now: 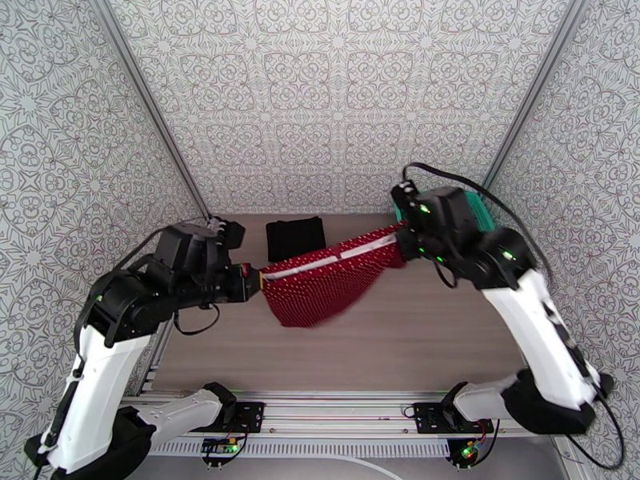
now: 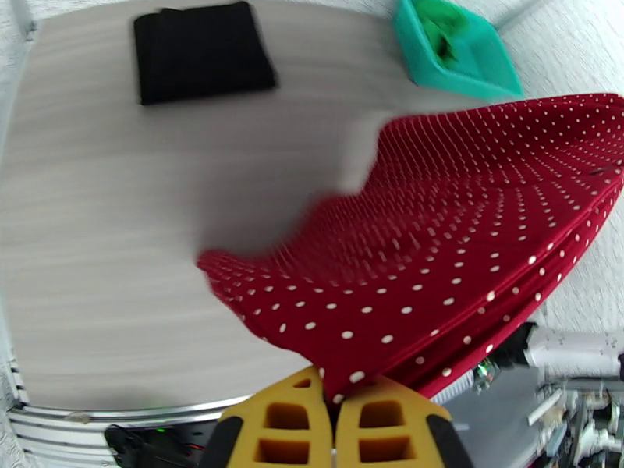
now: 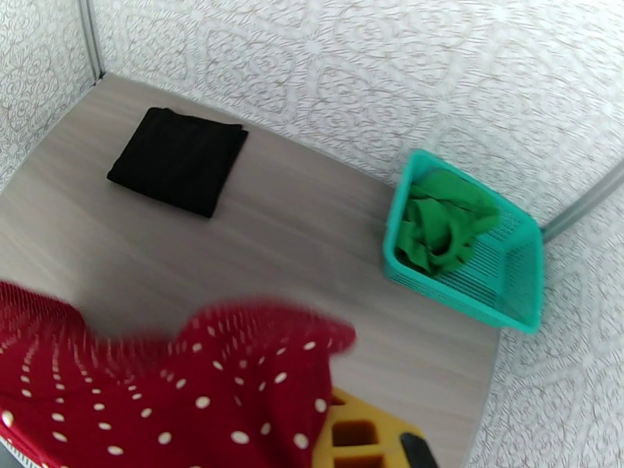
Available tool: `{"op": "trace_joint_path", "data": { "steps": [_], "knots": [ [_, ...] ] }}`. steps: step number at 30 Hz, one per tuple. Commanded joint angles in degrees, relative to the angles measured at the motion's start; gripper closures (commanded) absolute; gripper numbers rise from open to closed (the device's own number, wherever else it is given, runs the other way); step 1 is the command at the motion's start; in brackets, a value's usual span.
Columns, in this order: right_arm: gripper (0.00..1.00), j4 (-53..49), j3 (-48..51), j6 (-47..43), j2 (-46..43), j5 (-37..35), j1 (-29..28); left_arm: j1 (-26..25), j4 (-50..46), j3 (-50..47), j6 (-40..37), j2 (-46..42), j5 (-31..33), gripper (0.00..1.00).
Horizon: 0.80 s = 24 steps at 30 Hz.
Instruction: Fold and stack the mixed laundry pile
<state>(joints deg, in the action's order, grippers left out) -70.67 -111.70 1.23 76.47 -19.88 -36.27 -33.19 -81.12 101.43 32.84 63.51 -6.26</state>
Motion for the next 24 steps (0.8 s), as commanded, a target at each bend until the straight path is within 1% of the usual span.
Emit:
{"op": "trace_joint_path", "data": {
  "steps": [1,4,6,8,11,12,14,15,16,18,19,20,21,24],
  "knots": [
    [1.00,1.6,1.2,-0.8,0.1,-9.2,1.8,-0.4,-1.8,-0.3,2.6,-2.4,5.2,1.00],
    [1.00,2.4,-0.9,-1.2,4.8,-8.1,1.8,1.1,-1.6,2.2,0.9,-0.6,6.5,1.00],
    [1.00,3.1,-3.9,-1.5,9.1,-6.5,1.8,3.9,-1.5,4.3,-1.2,1.5,5.7,1.00],
    [1.00,3.5,-8.1,-1.9,14.6,-5.1,1.8,8.0,-1.4,6.4,-3.5,3.8,4.0,1.00],
    [1.00,2.6,-18.2,-2.1,23.7,-1.2,1.8,15.7,-1.8,9.7,-6.7,7.1,2.5,1.00],
    [1.00,2.0,-22.6,-2.1,27.6,1.0,1.8,19.2,-2.2,11.1,-7.8,8.1,2.2,1.00],
    [1.00,1.1,-32.8,-1.7,34.8,6.1,1.8,25.6,-3.4,14.2,-9.8,9.7,2.0,1.00],
    [1.00,1.2,-38.7,-1.6,38.6,9.8,1.7,28.9,-4.2,16.5,-10.8,10.7,2.0,1.00],
    [1.00,2.1,-44.1,-1.1,42.1,13.4,1.6,32.2,-5.1,19.8,-11.7,11.7,1.8,1.00],
    [1.00,6.0,-51.6,0.9,46.8,20.3,1.4,37.1,-7.1,25.3,-12.6,13.6,1.9,1.00],
    [1.00,10.0,-52.8,2.5,47.8,23.3,1.2,38.5,-8.0,28.3,-12.8,14.3,3.0,1.00],
    [1.00,13.8,-52.2,3.9,47.7,25.6,1.1,38.7,-8.4,30.6,-12.8,14.7,4.4,1.00],
    [1.00,18.8,-49.7,5.3,46.9,27.9,1.0,38.9,-8.4,32.4,-12.7,14.6,5.7,1.00],
    [1.00,31.0,-39.2,8.2,42.5,31.2,0.7,38.8,-8.4,34.1,-11.6,13.3,7.9,1.00]
  ]
}}
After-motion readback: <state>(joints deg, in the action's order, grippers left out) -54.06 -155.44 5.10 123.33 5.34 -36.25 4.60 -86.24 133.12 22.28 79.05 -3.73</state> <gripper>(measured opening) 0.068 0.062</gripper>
